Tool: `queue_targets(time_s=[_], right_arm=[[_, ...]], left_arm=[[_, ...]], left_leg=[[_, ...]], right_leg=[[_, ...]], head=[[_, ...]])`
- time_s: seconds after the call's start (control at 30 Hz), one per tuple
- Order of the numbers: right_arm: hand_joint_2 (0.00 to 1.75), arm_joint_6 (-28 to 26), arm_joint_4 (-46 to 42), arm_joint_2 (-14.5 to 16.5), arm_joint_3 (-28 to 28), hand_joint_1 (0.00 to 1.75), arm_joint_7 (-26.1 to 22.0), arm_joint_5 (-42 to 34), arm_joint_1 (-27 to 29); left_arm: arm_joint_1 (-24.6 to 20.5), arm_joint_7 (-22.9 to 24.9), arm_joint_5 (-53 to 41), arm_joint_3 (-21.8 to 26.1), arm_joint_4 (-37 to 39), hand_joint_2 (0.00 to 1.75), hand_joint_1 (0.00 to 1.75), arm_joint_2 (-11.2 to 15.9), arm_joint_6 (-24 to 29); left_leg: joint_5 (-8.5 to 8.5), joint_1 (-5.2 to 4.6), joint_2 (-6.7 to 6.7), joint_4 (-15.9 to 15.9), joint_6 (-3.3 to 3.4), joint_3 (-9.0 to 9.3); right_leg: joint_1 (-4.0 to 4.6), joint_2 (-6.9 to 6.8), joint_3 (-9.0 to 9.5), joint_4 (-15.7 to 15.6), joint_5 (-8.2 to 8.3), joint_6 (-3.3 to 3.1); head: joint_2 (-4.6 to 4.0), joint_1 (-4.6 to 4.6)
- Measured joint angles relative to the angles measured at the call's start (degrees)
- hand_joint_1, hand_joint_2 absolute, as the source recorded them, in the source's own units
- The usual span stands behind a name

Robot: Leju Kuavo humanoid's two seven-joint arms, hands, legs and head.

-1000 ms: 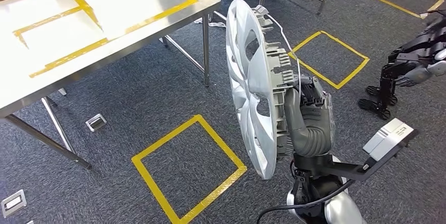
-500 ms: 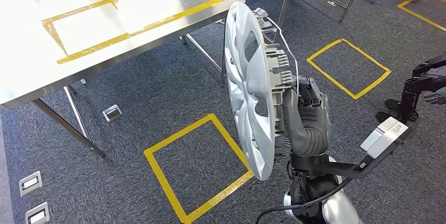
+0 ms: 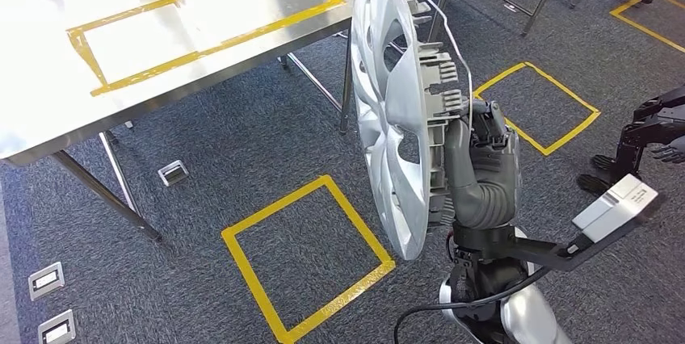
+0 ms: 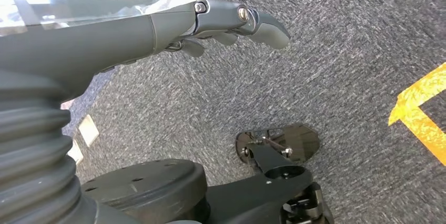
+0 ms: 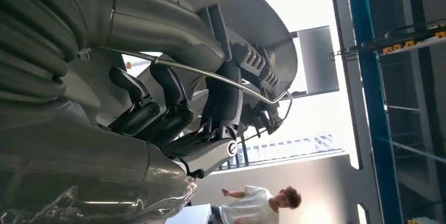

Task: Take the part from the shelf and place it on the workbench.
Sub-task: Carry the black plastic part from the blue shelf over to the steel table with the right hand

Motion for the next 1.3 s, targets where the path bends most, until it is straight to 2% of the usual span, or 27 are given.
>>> queue_targets(time_s=[0.73, 0.87, 1.0, 1.03, 1.07, 1.13, 1.17, 1.2, 1.23, 1.3], right_arm=[[1.75, -2.75, -1.60, -0.34, -0.60, 1.75, 1.96, 2.66, -4.66], [1.75, -2.81, -1.57, -0.37, -0.42, 1.75, 2.11, 2.55, -4.74], [1.75, -2.85, -1.56, -0.38, -0.38, 1.75, 2.20, 2.30, -4.88], [1.75, -2.85, -1.51, -0.40, -0.38, 1.75, 2.21, 2.17, -4.99], [1.75, -2.85, -1.45, -0.43, -0.38, 1.75, 2.21, 2.03, -5.09], [1.75, -2.85, -1.26, -0.46, -0.34, 1.75, 2.22, 1.82, -5.17], [1.75, -2.85, -1.13, -0.47, -0.33, 1.75, 2.23, 1.75, -5.11], [1.75, -2.85, -0.98, -0.48, -0.31, 1.75, 2.26, 1.68, -5.04], [1.75, -2.84, -0.84, -0.48, -0.29, 1.75, 2.27, 1.59, -4.99], [1.75, -2.82, -0.61, -0.48, -0.26, 1.75, 2.25, 1.45, -4.98]], left_arm=[[-0.26, 0.92, 0.46, -0.15, 0.00, 1.75, 0.00, -0.16, -1.13], [-0.29, 1.09, 0.58, -0.15, 0.00, 1.75, 0.00, -0.13, -1.19], [-0.35, 1.27, 0.64, -0.15, 0.00, 1.75, 0.00, -0.10, -1.20], [-0.43, 1.32, 0.66, -0.16, 0.00, 1.75, 0.00, -0.10, -1.21], [-0.54, 1.36, 0.67, -0.16, 0.00, 1.75, 0.00, -0.11, -1.22], [-0.82, 1.38, 0.68, -0.17, 0.00, 1.75, 0.00, -0.13, -1.26], [-0.88, 1.40, 0.69, -0.17, 0.00, 1.75, 0.00, -0.14, -1.30], [-0.90, 1.44, 0.70, -0.17, 0.00, 1.75, 0.00, -0.15, -1.33], [-0.89, 1.47, 0.72, -0.18, -0.01, 1.75, 0.00, -0.16, -1.36], [-0.92, 1.53, 0.79, -0.19, -0.01, 1.75, 0.00, -0.20, -1.41]], left_leg=[[0.00, 0.05, 0.01, -0.03, -0.03, 0.09], [-0.13, -0.23, 0.00, 0.09, 0.20, 0.06], [-0.13, -0.26, -0.06, -0.87, 1.08, 0.76], [-0.09, -0.09, -0.09, -1.32, 1.32, 1.24], [-0.11, 0.06, -0.10, -1.62, 1.49, 1.71], [-0.47, 0.15, -0.17, -1.77, 1.65, 2.32], [-0.76, 0.14, -0.28, -1.76, 1.62, 2.68], [-1.14, 0.15, -0.44, -1.75, 1.50, 3.17], [-1.60, 0.20, -0.65, -1.75, 1.32, 3.81], [-2.68, 0.34, -1.03, -1.80, 0.79, 5.18]], right_leg=[[0.05, -0.01, -0.04, 0.12, -0.07, 0.01], [-0.20, -0.02, -0.02, 0.05, -0.04, 0.24], [-0.45, 0.07, 0.49, -0.19, -0.47, 0.97], [-0.46, 0.46, 0.05, 1.13, -1.21, 1.11], [-0.50, 0.98, -1.16, 3.70, -2.37, 1.19], [-0.53, 1.85, -5.79, 11.79, -5.06, 1.26], [-0.53, 2.00, -7.93, 14.92, -5.45, 1.30], [-0.53, 2.04, -9.17, 16.08, -4.67, 1.28], [-0.53, 2.05, -9.30, 14.93, -2.70, 1.21], [-0.51, 2.21, -7.08, 8.19, 2.42, 1.01]], head=[[0.00, -0.01], [0.00, -0.02], [0.00, 0.02], [0.00, 0.10], [0.00, 0.24], [0.00, 0.44], [0.00, 0.50], [0.00, 0.52], [0.00, 0.54], [0.00, 0.56]])
